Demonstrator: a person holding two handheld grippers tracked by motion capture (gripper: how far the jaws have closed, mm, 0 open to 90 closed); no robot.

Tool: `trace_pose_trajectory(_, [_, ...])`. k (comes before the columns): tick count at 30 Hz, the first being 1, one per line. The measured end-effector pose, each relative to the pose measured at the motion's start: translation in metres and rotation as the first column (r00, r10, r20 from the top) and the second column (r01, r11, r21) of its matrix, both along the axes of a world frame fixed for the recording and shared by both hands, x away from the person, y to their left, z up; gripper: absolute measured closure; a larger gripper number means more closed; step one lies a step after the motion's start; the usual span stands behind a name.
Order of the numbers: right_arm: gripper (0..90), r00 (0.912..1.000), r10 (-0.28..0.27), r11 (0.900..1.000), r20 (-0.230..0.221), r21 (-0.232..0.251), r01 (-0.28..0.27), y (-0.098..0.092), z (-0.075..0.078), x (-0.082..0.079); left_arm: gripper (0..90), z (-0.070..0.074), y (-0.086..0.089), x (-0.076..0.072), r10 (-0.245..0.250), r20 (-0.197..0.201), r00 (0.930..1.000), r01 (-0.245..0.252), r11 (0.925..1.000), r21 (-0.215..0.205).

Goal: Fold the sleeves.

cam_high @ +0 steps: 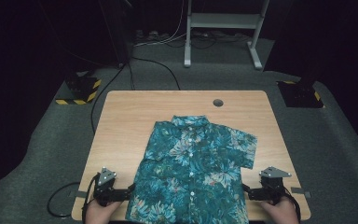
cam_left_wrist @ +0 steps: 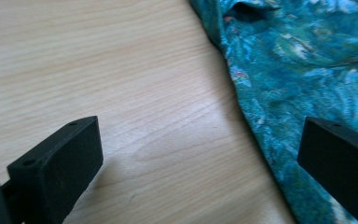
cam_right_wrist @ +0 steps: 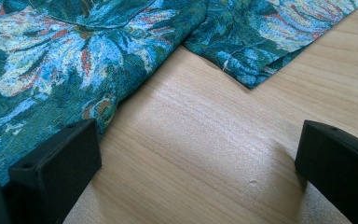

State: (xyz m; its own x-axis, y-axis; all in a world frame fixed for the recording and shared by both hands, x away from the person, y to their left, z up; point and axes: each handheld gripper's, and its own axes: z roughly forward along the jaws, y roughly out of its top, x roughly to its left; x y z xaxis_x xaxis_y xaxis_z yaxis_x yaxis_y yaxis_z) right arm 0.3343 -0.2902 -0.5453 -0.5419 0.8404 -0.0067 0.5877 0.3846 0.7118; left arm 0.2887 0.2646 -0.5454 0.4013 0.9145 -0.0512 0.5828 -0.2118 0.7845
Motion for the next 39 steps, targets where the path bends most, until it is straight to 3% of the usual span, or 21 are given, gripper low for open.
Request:
trace_pose_trajectory(2, [0.0, 1.0000, 0.001, 1.000, 0.000, 0.000, -0.001, 0.000, 0.000, 0.000, 0.5, -0.002, -0.004, 0.002, -0.008, -0.035, 0.9993, 0.009, 0.9991, 0.041])
trace_pose_trajectory(6, [0.2, 1.0000, 0.002, 1.000, 0.000, 0.007, -0.002, -0.001, 0.000, 0.000, 0.7, -0.003, -0.006, 0.006, 0.005, -0.074, 0.9973, 0.001, 0.9969, 0.079])
trace_pose_trajectory(14, [0.3, 0.9999, -0.008, 0.998, -0.011, 0.055, 0.008, -0.005, 0.001, -0.001, 0.4, -0.003, -0.006, 0.006, -0.001, -0.073, 0.9973, 0.007, 0.9967, 0.081])
trace_pose_trajectory(19, [0.3, 0.9999, -0.005, 1.000, 0.016, 0.023, 0.005, -0.003, 0.001, -0.002, 0.4, -0.003, -0.007, 0.007, -0.001, -0.074, 0.9973, 0.007, 0.9966, 0.082])
trace_pose_trajectory(27, [0.1, 0.9984, -0.020, 0.999, 0.054, 0.036, 0.018, -0.006, 0.013, -0.001, 0.4, -0.003, -0.007, 0.007, -0.001, -0.073, 0.9973, 0.007, 0.9966, 0.082])
trace_pose_trajectory(39, [0.0, 0.9986, -0.023, 0.999, 0.048, 0.024, 0.022, -0.003, 0.017, 0.007, 0.4, -0.003, -0.007, 0.007, -0.001, -0.074, 0.9973, 0.007, 0.9966, 0.082])
